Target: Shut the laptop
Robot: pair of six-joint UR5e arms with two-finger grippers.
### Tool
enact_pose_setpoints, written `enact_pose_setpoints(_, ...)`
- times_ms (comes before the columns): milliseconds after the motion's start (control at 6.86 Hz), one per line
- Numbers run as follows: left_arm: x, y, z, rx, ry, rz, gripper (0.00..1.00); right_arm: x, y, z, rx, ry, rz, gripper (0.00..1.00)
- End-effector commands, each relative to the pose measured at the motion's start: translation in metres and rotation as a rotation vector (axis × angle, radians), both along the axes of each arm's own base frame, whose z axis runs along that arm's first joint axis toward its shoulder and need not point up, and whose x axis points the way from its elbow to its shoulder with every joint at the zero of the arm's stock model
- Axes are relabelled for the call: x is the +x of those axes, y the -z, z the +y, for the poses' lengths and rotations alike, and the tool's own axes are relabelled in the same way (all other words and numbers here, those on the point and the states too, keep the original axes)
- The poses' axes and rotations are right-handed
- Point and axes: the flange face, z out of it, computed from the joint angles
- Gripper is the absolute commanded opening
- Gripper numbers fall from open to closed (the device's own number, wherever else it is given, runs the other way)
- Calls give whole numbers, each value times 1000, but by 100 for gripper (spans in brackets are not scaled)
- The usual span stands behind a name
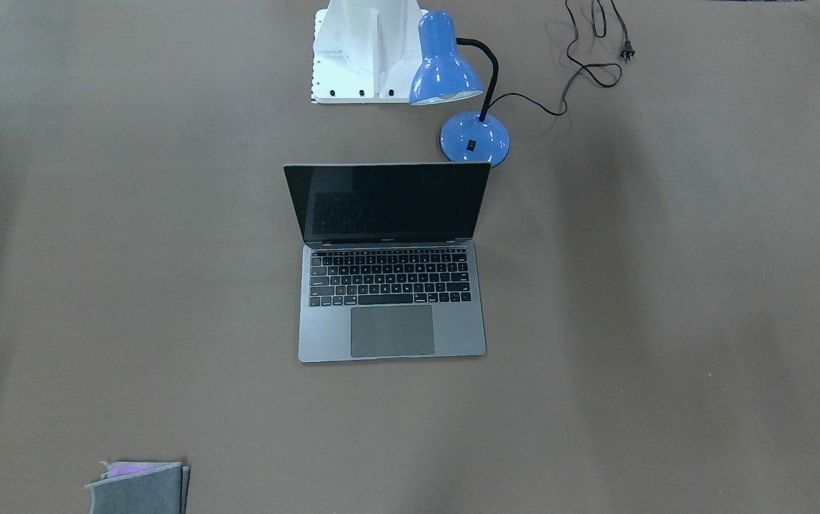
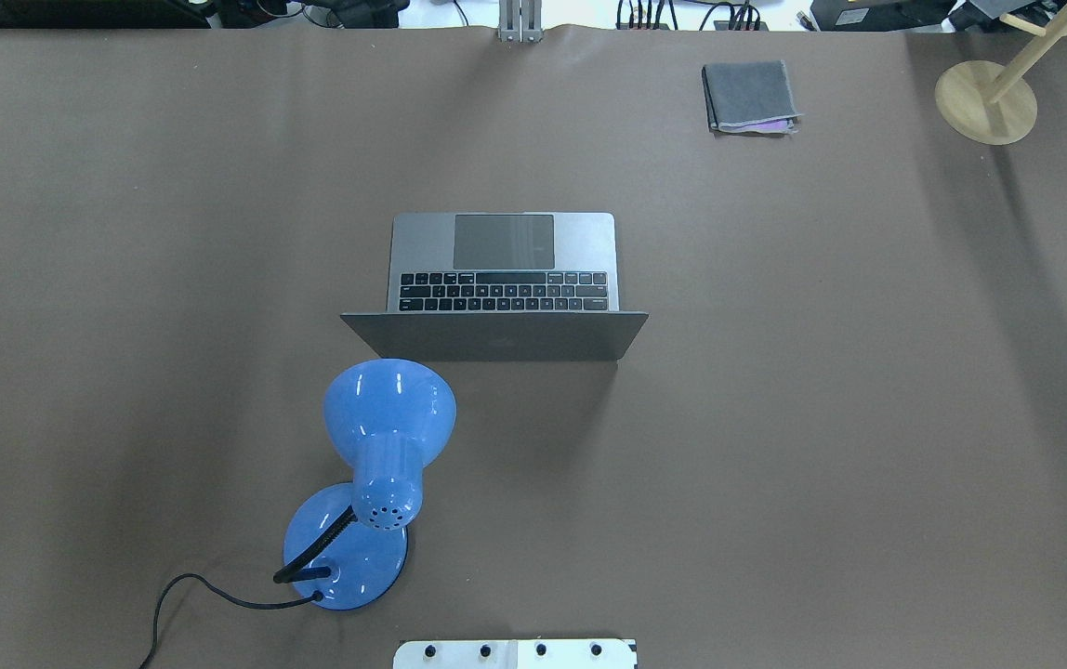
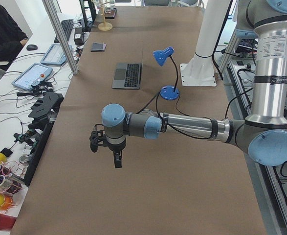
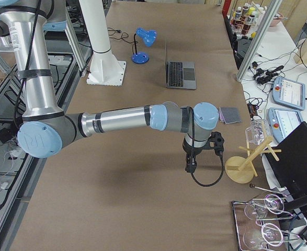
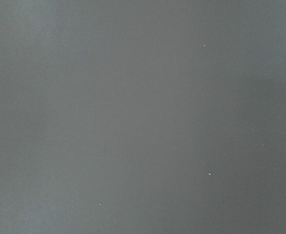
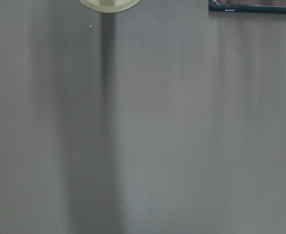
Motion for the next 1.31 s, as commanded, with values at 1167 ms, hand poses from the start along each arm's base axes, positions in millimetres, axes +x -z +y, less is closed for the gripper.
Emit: enact_pose_setpoints(1167, 1, 1, -6, 0, 0, -7, 99, -1, 2, -1, 5, 1, -2, 100)
